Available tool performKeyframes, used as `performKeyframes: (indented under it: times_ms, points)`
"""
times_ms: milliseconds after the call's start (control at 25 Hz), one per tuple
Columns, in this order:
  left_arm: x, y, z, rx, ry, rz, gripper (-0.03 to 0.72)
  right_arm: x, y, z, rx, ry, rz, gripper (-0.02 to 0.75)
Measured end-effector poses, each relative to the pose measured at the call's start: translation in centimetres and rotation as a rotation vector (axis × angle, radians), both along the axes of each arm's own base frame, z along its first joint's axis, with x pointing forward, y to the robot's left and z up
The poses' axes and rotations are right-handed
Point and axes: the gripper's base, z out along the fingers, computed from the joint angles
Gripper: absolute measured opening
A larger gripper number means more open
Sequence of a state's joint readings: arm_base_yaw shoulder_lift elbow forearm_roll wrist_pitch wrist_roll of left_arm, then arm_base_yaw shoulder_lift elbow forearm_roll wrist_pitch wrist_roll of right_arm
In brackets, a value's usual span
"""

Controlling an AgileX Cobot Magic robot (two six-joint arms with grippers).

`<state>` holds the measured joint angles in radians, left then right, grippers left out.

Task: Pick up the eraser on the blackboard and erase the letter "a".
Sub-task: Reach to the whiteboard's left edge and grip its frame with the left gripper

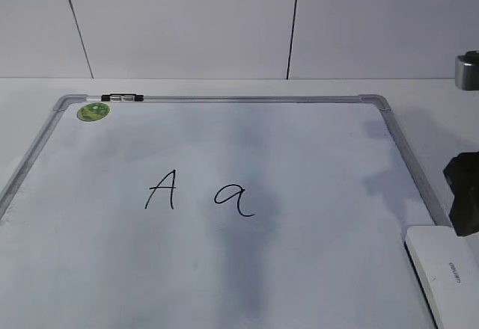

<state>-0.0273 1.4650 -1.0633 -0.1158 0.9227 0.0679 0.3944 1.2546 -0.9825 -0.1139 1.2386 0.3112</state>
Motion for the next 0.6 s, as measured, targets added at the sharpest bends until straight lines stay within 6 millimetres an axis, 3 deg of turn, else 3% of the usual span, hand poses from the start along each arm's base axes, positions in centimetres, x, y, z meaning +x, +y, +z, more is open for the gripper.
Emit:
performKeyframes:
  times_ms: [280, 600]
  points:
    - [1.3, -0.1, -1.8, -0.002, 0.059, 0.001, 0.485, 0.1, -0.1, -0.2, -0.016, -0.003, -0.008, 0.592]
    - [3.2, -0.1, -3.1, -0.002, 0.051, 0.008, 0.485, -0.9, -0.4, -3.4, -0.017, 0.032, -0.010, 0.592]
